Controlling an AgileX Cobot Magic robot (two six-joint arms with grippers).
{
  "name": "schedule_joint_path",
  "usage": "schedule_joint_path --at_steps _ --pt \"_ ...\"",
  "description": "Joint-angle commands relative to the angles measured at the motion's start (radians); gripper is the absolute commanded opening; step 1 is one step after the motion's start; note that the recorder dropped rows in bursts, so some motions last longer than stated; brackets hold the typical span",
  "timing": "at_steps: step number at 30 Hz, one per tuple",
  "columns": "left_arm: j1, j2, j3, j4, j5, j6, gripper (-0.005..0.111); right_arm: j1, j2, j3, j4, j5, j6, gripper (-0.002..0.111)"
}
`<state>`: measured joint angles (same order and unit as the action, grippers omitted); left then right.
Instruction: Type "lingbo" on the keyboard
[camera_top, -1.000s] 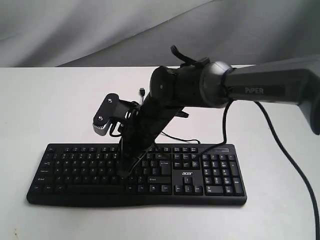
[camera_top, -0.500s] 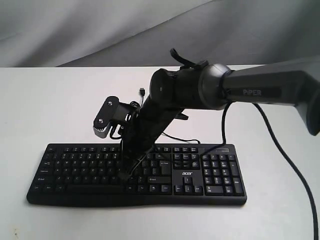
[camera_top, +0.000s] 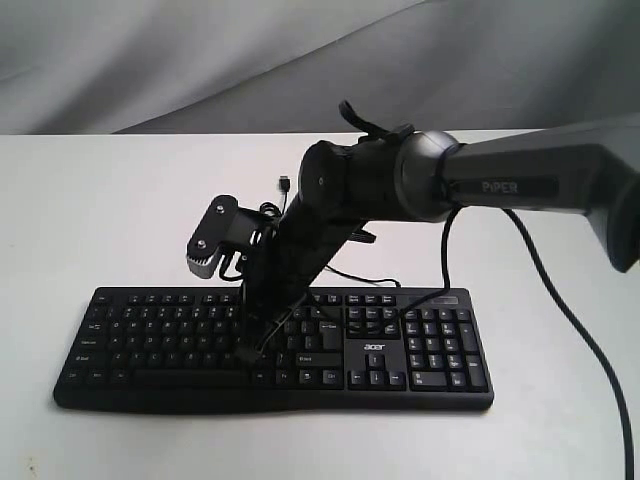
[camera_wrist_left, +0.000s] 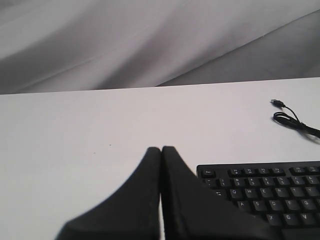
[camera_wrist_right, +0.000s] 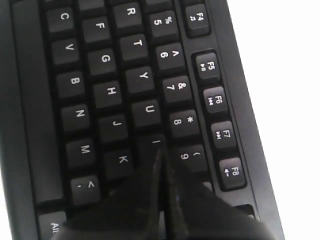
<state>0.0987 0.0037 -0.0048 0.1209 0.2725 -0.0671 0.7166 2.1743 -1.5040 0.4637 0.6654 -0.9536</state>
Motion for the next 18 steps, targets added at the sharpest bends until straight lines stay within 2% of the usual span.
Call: schedule_joint_path --at_steps 1,6,10,16,18 --pt "0.001 -0.004 0.005 -0.004 -0.007 -0.002 0.001 -0.008 0.01 0.006 0.022 0.001 -0.009 0.0" --pt "0.001 -0.004 0.005 -0.004 -0.007 -0.002 0.001 -0.008 0.02 0.006 0.018 -0.002 -0.009 0.0" --pt "0.001 -0.004 0.005 -0.004 -0.007 -0.002 0.001 -0.008 -0.054 0.006 -0.016 0.024 0.013 0.0" --pt "0.001 -0.004 0.005 -0.004 -0.007 -0.002 0.001 -0.008 -0.306 0.006 -0.132 0.064 0.129 0.0" --pt "0.001 -0.004 0.005 -0.004 -0.007 -0.002 0.001 -0.01 -0.453 0.031 -0.175 0.042 0.193 0.0"
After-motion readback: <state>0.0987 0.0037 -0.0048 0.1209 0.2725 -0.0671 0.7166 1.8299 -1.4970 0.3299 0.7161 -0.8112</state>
